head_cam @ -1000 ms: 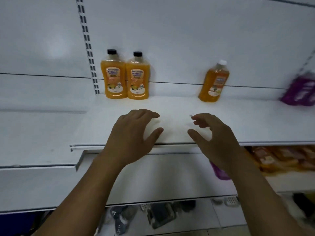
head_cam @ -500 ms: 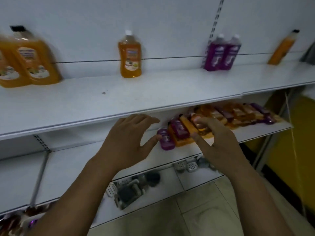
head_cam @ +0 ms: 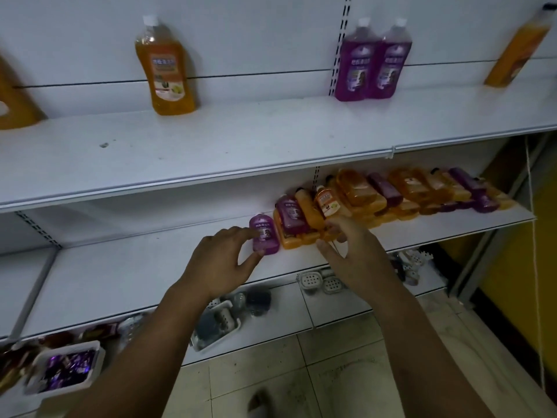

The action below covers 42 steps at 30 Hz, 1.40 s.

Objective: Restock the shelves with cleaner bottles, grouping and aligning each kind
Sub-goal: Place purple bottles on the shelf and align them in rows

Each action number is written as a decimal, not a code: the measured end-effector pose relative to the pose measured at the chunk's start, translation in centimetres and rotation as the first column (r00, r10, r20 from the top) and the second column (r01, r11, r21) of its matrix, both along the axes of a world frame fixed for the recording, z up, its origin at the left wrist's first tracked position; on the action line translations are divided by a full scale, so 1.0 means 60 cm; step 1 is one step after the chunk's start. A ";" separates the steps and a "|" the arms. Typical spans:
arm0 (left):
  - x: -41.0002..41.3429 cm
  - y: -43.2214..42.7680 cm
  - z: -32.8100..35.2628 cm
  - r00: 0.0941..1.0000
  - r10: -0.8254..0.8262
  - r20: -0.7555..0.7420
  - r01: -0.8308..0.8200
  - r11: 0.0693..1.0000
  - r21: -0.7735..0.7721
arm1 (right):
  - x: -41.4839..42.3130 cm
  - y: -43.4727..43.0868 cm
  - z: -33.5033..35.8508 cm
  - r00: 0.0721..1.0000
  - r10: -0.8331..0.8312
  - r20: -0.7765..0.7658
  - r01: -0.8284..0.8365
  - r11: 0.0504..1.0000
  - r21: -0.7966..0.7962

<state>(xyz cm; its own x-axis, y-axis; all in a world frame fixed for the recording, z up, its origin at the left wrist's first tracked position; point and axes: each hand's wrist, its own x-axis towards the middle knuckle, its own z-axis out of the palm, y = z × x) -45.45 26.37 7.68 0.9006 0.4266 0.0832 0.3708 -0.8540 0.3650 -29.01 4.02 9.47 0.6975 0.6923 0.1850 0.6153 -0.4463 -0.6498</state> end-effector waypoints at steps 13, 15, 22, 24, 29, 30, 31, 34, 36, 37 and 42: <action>0.179 0.116 -0.221 0.941 0.191 -0.280 -0.265 0.928 -0.260 | 0.170 0.182 -0.196 0.844 -0.132 -0.519 0.119 0.991 -0.058; 0.200 0.128 -0.255 0.916 0.233 -0.327 -0.344 0.874 -0.342 | 0.192 0.206 -0.224 0.751 -0.185 -0.634 0.196 0.979 -0.054; 0.258 0.129 -0.325 0.846 0.406 -0.344 -0.532 0.611 -0.586 | 0.242 0.243 -0.295 0.134 -0.210 -0.968 0.346 0.926 -0.153; 0.269 0.127 -0.335 0.816 0.482 -0.321 -0.559 0.514 -0.651 | 0.248 0.252 -0.312 0.035 -0.178 -0.983 0.370 0.916 -0.153; 0.290 0.124 -0.363 0.724 0.634 -0.271 -0.585 0.357 -0.728 | 0.265 0.278 -0.325 -0.043 -0.192 -0.980 0.453 0.871 -0.190; 0.294 0.121 -0.367 0.718 0.643 -0.266 -0.601 0.379 -0.704 | 0.268 0.282 -0.331 -0.023 -0.220 -0.975 0.465 0.861 -0.205; 0.297 0.118 -0.373 0.720 0.645 -0.258 -0.611 0.411 -0.677 | 0.268 0.284 -0.333 0.001 -0.241 -0.970 0.480 0.851 -0.211; 0.300 0.112 -0.375 0.725 0.639 -0.257 -0.628 0.460 -0.628 | 0.267 0.287 -0.342 0.069 -0.267 -0.961 0.505 0.840 -0.197; 0.300 0.112 -0.375 0.713 0.653 -0.255 -0.637 0.453 -0.623 | 0.267 0.290 -0.340 0.062 -0.267 -0.962 0.500 0.842 -0.202; 0.299 0.113 -0.373 0.713 0.655 -0.249 -0.636 0.455 -0.624 | 0.266 0.293 -0.336 0.049 -0.264 -0.963 0.505 0.839 -0.204; 0.297 0.111 -0.370 0.682 0.699 -0.216 -0.612 0.384 -0.692 | 0.260 0.305 -0.321 0.024 -0.265 -0.964 0.528 0.822 -0.213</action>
